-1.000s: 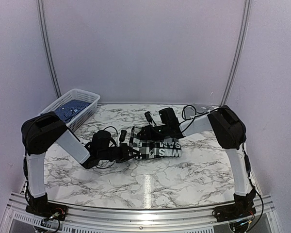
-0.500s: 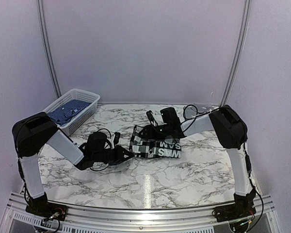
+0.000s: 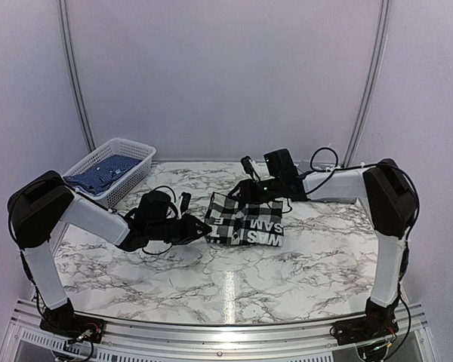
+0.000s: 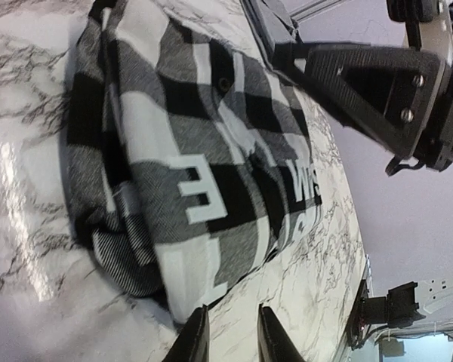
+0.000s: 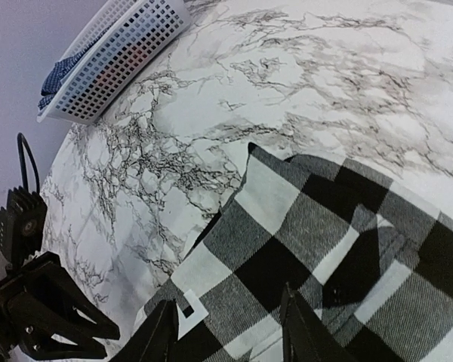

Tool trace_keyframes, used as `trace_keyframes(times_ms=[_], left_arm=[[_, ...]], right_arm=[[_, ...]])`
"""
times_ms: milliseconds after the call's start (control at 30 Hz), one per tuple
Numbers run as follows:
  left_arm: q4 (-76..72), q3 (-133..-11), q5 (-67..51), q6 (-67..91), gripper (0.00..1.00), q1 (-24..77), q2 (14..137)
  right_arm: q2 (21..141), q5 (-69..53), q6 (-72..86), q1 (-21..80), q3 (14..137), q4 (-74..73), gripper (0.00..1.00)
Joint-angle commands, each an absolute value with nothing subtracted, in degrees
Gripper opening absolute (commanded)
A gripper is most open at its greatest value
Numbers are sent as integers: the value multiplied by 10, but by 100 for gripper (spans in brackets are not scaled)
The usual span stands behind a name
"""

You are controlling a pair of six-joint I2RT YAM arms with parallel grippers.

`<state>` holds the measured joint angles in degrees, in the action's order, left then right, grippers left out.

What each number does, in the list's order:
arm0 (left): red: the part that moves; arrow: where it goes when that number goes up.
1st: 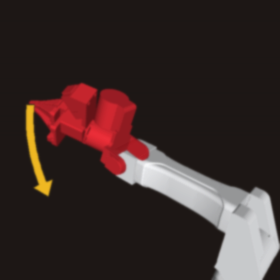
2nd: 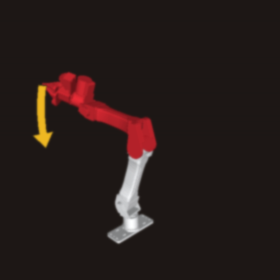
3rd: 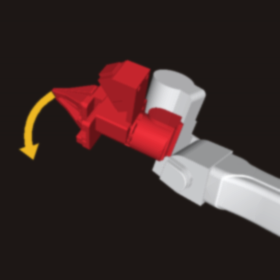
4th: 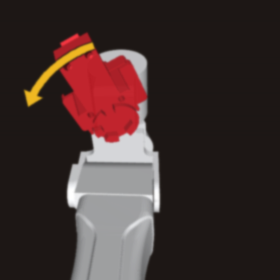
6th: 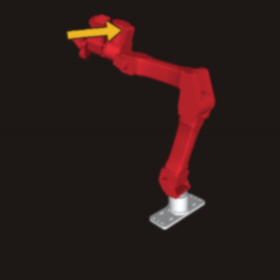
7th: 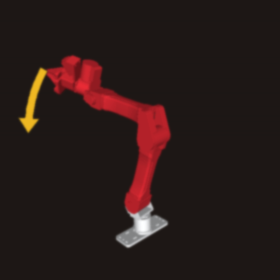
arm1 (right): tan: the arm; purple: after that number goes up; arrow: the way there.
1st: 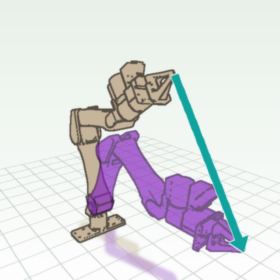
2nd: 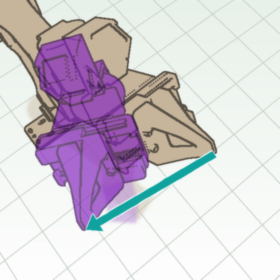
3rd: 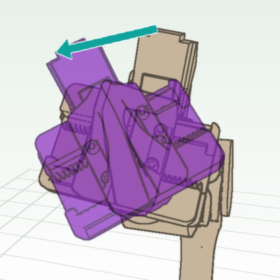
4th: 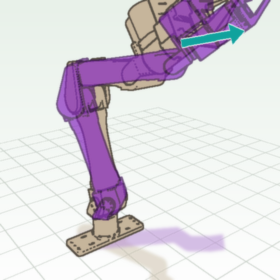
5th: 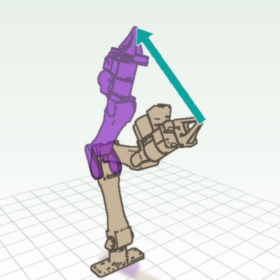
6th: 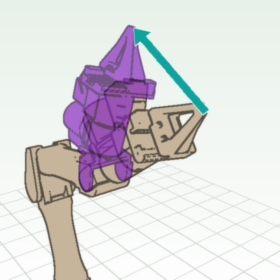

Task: Fold and stack the long sleeve shirts
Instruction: Smooth out the square-folded shirt at the center of the board.

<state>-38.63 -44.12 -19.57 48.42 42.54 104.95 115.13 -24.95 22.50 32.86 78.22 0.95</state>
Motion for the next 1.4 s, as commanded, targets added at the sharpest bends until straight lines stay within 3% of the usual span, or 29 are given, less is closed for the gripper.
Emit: trace_keyframes(times_ms=[0,233,333,567,967,1267,1367], left_arm=[[-300,-515,-175,444,23,426,1047],[-231,-643,-184,421,25,426,1129],[-206,-677,-184,431,22,425,1175],[-182,-660,-161,455,19,418,1202],[-161,-628,-142,444,19,407,1129],[-55,-686,-119,410,31,378,1127],[-32,-711,-126,391,40,371,1145]], right_arm=[[1104,-258,227,315,714,-4,41],[1063,-257,235,303,623,36,39],[1071,-268,239,294,613,46,39],[1111,-274,237,290,627,51,39],[1042,-240,228,262,602,14,43],[1053,-228,222,230,559,26,41],[1074,-228,220,230,565,23,39]])
